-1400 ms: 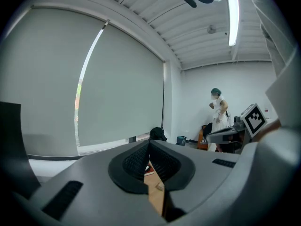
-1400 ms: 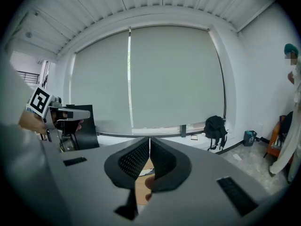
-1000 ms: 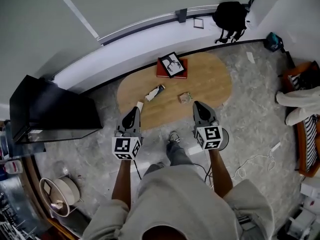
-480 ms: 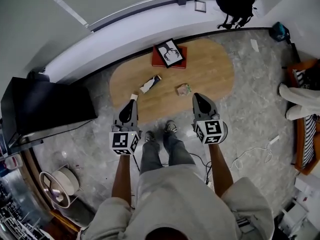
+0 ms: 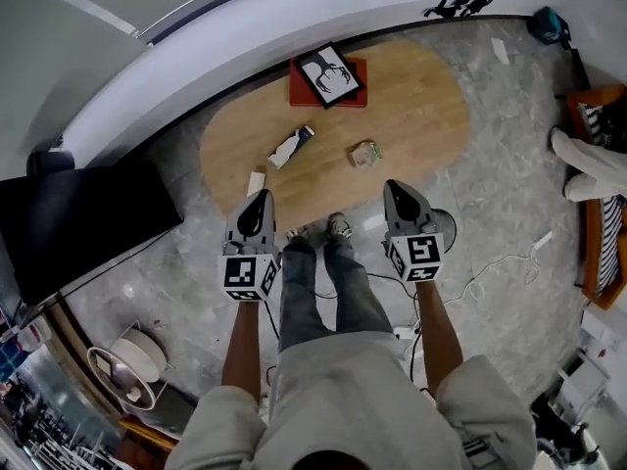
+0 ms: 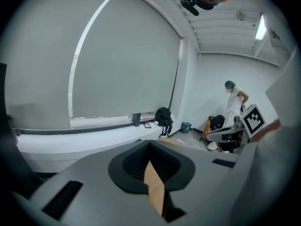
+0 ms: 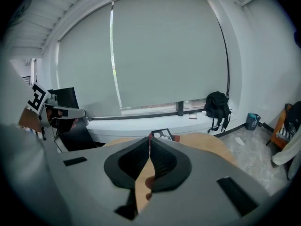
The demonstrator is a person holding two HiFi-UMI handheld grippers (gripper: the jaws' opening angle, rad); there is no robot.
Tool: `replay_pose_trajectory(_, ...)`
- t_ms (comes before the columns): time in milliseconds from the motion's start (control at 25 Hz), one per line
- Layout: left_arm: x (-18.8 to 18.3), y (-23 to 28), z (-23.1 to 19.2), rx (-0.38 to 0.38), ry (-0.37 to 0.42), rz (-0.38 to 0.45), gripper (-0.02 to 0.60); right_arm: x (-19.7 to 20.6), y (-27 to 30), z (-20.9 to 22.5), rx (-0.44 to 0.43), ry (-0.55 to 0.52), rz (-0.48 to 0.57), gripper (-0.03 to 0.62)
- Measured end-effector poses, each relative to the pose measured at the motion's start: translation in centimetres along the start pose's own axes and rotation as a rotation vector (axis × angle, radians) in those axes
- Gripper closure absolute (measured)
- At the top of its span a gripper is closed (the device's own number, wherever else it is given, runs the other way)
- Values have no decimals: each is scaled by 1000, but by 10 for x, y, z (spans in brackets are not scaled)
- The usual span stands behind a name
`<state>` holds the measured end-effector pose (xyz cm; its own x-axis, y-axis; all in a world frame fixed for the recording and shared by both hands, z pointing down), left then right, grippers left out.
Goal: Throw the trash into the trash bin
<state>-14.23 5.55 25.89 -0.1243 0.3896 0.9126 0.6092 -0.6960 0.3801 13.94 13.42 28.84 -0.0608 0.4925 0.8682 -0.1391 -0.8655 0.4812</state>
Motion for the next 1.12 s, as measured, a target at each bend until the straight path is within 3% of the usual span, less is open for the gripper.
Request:
replay_pose_trajectory(520, 61, 27, -27, 165, -5, -121, 563, 88, 3, -37, 145, 152, -121, 563)
replay_pose_trajectory(880, 82, 59, -2, 257, 31, -163, 563, 135, -20, -17, 247, 257, -159, 563)
replay_pose_trajectory(1120, 98, 76, 8, 285, 40, -193, 563, 156, -14, -5, 246, 245, -197, 563)
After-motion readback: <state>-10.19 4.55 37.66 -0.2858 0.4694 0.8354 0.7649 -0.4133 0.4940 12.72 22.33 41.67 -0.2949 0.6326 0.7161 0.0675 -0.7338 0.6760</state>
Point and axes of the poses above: the fingertips, and each gripper's own axes: y forward along the fingers, z to its right, x out of its underside, the point moved 7 cm from there along -y, backward along the fingers, and after that the axes turned 3 degrees about z, right-handed, at the moved point
